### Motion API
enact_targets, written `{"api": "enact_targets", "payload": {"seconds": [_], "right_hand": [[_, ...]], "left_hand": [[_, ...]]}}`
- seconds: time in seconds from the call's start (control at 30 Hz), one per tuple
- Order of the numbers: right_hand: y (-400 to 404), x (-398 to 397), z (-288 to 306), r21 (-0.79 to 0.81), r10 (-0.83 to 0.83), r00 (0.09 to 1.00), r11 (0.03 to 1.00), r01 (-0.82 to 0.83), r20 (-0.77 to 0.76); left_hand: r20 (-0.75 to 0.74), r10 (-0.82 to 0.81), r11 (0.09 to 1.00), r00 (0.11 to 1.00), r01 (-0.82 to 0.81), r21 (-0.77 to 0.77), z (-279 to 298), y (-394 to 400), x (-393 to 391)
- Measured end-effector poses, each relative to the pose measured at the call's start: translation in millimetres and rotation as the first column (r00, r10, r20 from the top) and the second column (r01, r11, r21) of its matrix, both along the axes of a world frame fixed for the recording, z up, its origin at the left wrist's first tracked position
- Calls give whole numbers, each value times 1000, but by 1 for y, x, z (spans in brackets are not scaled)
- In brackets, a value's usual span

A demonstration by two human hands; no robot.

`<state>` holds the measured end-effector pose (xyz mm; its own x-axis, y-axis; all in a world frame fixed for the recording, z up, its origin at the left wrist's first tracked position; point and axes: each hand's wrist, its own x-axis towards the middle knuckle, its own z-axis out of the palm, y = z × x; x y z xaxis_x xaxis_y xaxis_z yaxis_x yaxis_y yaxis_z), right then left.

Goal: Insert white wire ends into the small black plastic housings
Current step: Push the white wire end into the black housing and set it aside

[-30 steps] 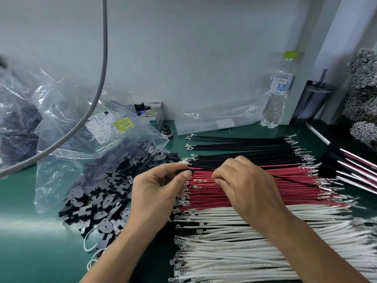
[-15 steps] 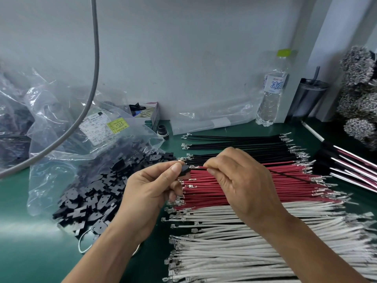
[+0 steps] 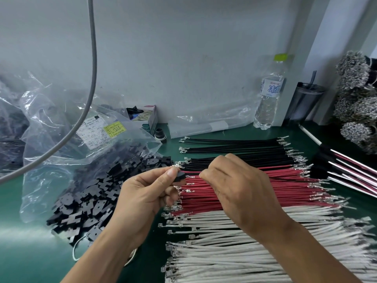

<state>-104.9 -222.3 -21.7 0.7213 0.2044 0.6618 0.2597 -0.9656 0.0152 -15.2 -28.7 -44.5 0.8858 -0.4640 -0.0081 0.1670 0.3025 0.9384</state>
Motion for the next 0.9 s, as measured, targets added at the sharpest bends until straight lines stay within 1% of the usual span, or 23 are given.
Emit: {"api": "enact_targets", "payload": {"seconds": [0.07,0.13,0.2,0.23,0.4,0.47,0.5,0.53,0.57,0.6,0.63,0.67,0.7,0.77,0.9], "right_hand": [[0,0,0,11,1,999,1000,-1,-39],[0,-1,0,107,1,997,994,8,-82],[0,0,0,189,0,996,982,17,-93],[0,0,-1,191,1,995,981,17,-96],[5,-1,0,99,14,995,995,-4,-100],[8,0,-1,127,32,994,992,-19,-100],[9,0,-2,170,33,994,985,-15,-107],[9,1,-3,225,24,993,974,3,-120],[8,2,-4,277,9,991,960,29,-136],[7,3,-5,321,0,987,946,52,-158],[5,3,-7,359,3,983,931,63,-183],[3,3,-8,391,19,979,918,64,-205],[2,3,-8,407,35,974,911,61,-222],[1,1,-7,377,34,972,924,58,-232],[4,1,-3,289,13,987,957,33,-157]], "left_hand": [[27,6,1000,1000,-7,21,1,-1,-1],[67,-2,999,998,-1,48,1,-2,-4],[96,-5,997,995,-2,73,1,-2,-5],[105,-1,997,995,-7,83,1,-2,-6],[98,-4,995,995,-6,102,0,-4,-9],[110,-1,994,994,-10,107,-1,-6,-11],[132,5,993,991,-21,115,-1,-6,-12],[188,17,990,982,-43,136,0,-7,-14],[295,29,980,955,-85,180,0,-6,-14],[439,24,961,898,-141,237,-1,-5,-13],[576,-4,936,817,-199,289,-1,-4,-13],[664,-28,915,747,-249,318,-1,-3,-13],[694,-31,900,719,-282,332,0,-2,-12],[663,-5,895,749,-292,336,1,-2,-12],[552,-16,947,834,-165,277,0,-4,-13]]}}
